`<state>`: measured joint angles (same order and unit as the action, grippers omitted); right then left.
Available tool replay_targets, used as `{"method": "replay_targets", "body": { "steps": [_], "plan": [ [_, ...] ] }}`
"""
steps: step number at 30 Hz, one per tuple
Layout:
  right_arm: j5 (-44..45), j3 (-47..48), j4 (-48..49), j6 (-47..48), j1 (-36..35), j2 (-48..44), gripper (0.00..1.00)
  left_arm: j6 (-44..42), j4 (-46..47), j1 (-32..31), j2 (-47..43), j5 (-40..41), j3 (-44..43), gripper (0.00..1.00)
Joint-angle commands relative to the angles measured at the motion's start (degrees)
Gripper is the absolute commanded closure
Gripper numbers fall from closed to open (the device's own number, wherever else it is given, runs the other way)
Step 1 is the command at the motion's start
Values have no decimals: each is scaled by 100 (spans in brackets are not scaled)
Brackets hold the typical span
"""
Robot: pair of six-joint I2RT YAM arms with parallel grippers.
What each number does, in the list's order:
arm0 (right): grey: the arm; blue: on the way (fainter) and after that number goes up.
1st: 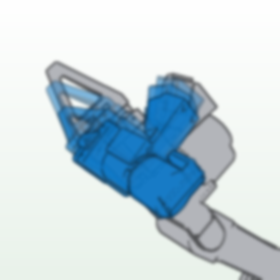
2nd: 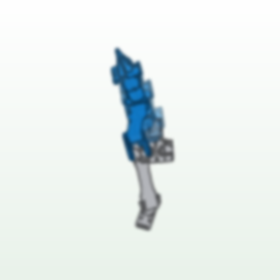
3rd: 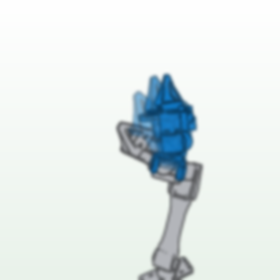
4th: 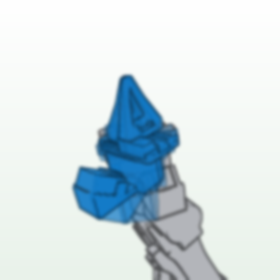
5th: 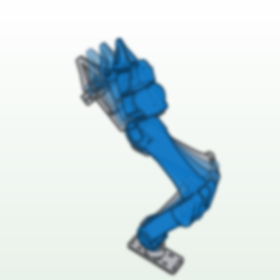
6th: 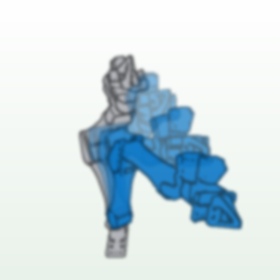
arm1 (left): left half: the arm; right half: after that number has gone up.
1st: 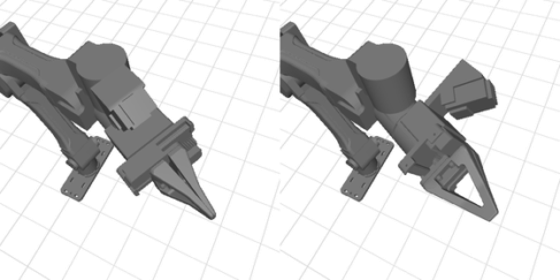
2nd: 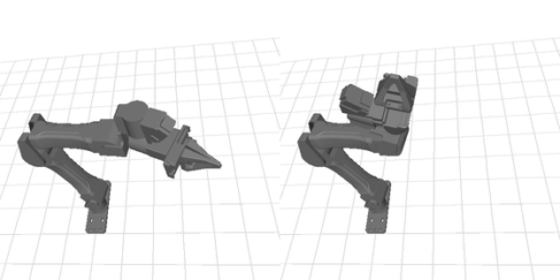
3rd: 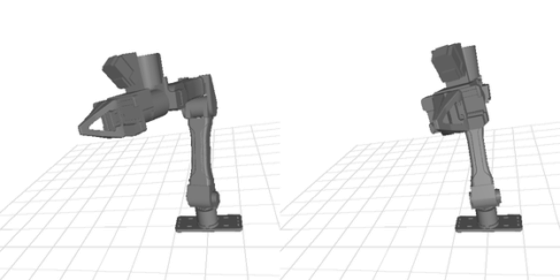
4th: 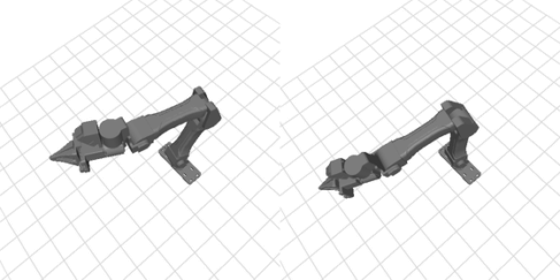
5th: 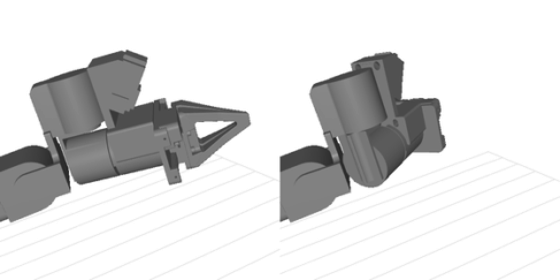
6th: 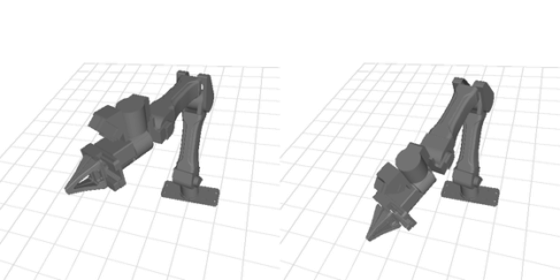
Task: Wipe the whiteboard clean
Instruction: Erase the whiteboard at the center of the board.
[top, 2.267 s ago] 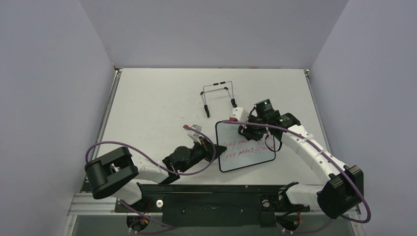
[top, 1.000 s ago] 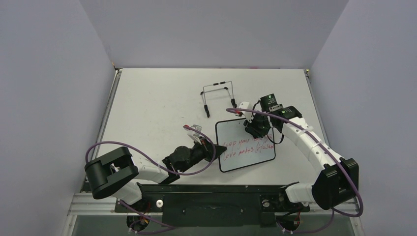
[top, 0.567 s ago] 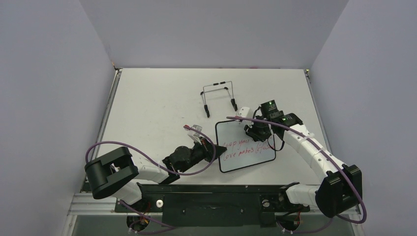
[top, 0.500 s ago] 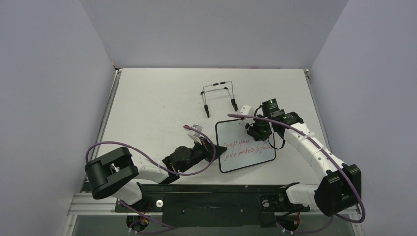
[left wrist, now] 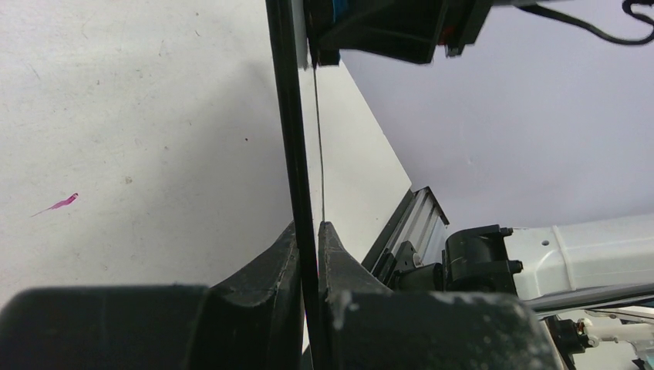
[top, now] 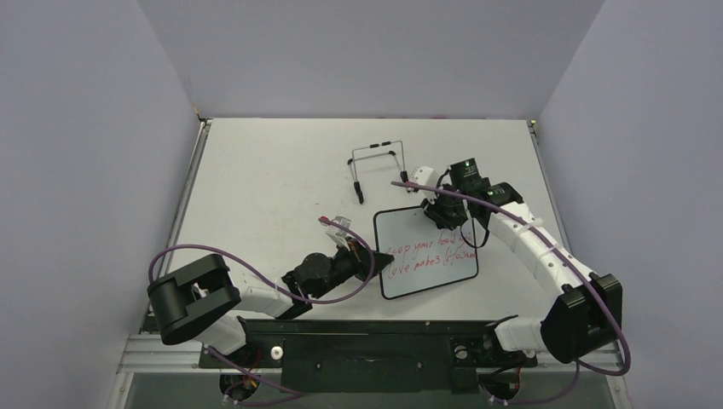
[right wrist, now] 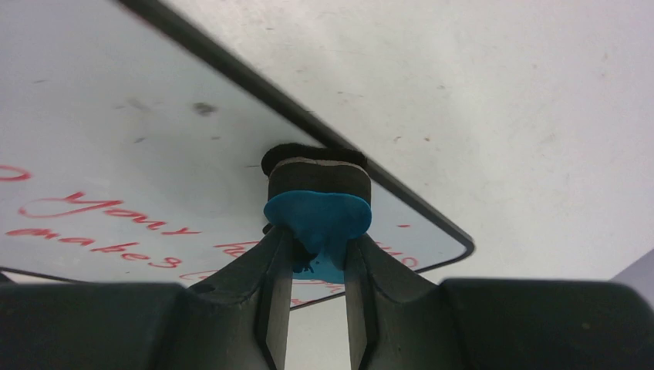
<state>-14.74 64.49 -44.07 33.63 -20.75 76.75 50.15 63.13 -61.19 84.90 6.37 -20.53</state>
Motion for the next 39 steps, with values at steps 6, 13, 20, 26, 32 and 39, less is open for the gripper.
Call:
{"method": "replay_targets", "body": {
  "steps": [6,13,20,26,32,39],
  "plan": [
    [-131,-569,88,46,-294,-468,100,-365,626,-188,-27,-891,-249,100],
    [22,-240,404,-383,347,-291,100,-357,629,-185,7,-886,-258,100],
    [-309,-771,-235,412,-590,-462,100,-355,664,-183,22,-904,-258,100],
    [-228,-517,57,30,91,-446,100,-350,658,-183,21,-905,-266,100],
    [201,-113,679,-559,328,-237,100,-344,652,-183,85,-953,-330,100],
    [-152,-330,292,-239,589,-310,100,-399,564,-181,-71,-901,-261,100]
  ]
}}
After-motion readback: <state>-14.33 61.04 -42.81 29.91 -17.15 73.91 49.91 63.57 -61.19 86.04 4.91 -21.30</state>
